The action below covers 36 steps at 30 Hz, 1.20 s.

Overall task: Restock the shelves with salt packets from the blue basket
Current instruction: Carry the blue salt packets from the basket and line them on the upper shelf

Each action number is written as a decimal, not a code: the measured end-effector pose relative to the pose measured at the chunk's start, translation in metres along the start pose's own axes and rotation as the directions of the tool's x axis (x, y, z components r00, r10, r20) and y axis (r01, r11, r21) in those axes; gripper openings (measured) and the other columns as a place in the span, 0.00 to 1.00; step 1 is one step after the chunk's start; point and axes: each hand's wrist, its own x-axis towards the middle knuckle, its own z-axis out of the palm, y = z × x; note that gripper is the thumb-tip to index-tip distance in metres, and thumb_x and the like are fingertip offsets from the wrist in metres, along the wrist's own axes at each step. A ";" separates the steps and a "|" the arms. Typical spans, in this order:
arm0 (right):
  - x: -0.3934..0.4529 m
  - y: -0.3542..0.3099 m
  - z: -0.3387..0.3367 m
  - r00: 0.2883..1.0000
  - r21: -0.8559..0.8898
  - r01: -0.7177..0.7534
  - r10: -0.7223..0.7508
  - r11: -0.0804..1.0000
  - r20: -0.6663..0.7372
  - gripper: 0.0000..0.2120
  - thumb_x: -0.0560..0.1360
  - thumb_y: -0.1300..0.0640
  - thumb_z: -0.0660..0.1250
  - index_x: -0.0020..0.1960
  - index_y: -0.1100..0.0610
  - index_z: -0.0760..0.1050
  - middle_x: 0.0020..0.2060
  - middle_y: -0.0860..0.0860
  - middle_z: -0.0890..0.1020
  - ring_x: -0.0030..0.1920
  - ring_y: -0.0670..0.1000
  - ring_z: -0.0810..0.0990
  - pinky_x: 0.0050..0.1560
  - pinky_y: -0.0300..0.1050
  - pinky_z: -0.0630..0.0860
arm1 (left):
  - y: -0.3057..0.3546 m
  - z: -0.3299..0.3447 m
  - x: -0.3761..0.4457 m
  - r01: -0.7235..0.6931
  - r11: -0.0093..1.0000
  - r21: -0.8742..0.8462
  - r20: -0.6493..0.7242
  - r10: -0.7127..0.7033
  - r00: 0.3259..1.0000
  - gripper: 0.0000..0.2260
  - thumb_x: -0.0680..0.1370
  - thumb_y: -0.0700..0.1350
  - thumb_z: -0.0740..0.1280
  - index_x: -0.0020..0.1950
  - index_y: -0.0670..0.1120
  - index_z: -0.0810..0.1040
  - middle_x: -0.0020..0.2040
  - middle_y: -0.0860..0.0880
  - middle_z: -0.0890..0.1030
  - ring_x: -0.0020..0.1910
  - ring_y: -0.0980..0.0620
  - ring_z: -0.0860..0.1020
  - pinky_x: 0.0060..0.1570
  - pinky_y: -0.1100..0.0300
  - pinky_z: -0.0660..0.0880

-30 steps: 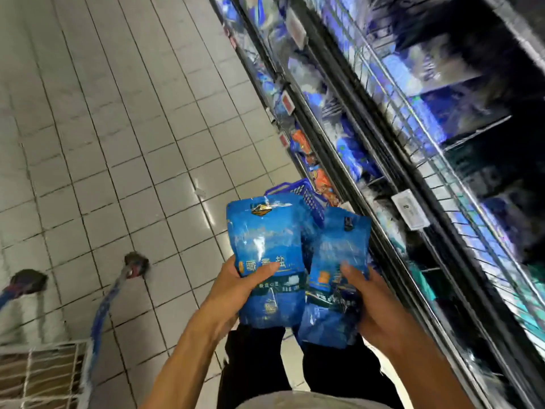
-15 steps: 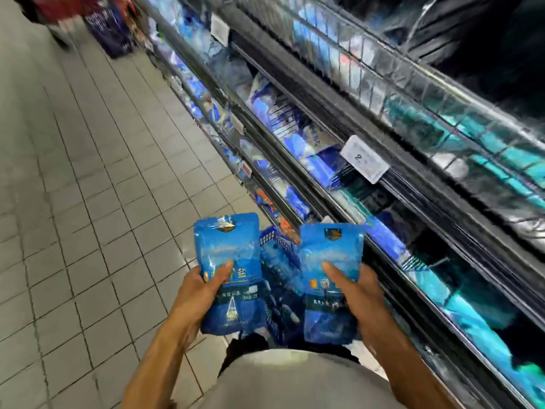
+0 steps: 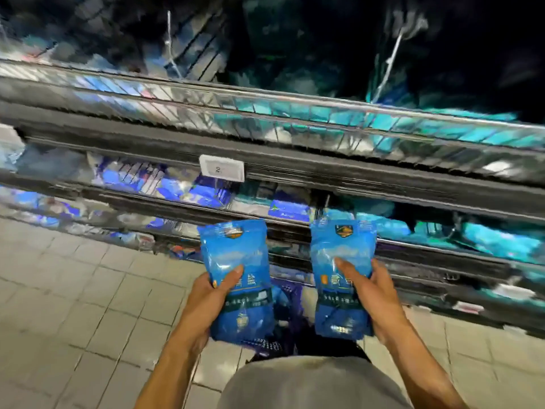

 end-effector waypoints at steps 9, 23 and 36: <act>-0.125 0.047 -0.081 0.842 0.181 0.122 -0.005 0.976 -0.540 0.06 0.74 0.53 0.75 0.52 0.49 0.84 0.46 0.50 0.89 0.46 0.52 0.88 0.43 0.46 0.84 | 0.002 0.087 0.006 -0.122 0.923 0.365 0.421 -0.047 0.906 0.14 0.74 0.55 0.75 0.57 0.50 0.84 0.53 0.53 0.87 0.55 0.49 0.85 0.60 0.48 0.79; -0.282 0.090 -0.197 0.502 0.285 0.358 0.074 0.889 -0.861 0.13 0.71 0.47 0.74 0.54 0.51 0.83 0.48 0.53 0.88 0.47 0.55 0.88 0.42 0.49 0.84 | -0.053 0.298 -0.100 -0.390 0.767 0.509 0.777 -0.214 0.592 0.13 0.75 0.51 0.75 0.56 0.48 0.84 0.47 0.49 0.88 0.46 0.48 0.86 0.49 0.51 0.82; -0.360 0.094 -0.391 0.469 0.261 0.366 0.065 0.893 -0.881 0.22 0.66 0.40 0.75 0.56 0.49 0.79 0.48 0.50 0.88 0.47 0.53 0.88 0.41 0.48 0.84 | -0.120 0.465 -0.238 -0.353 0.810 0.468 0.837 -0.279 0.471 0.24 0.62 0.60 0.79 0.54 0.50 0.84 0.51 0.47 0.88 0.49 0.44 0.87 0.56 0.42 0.81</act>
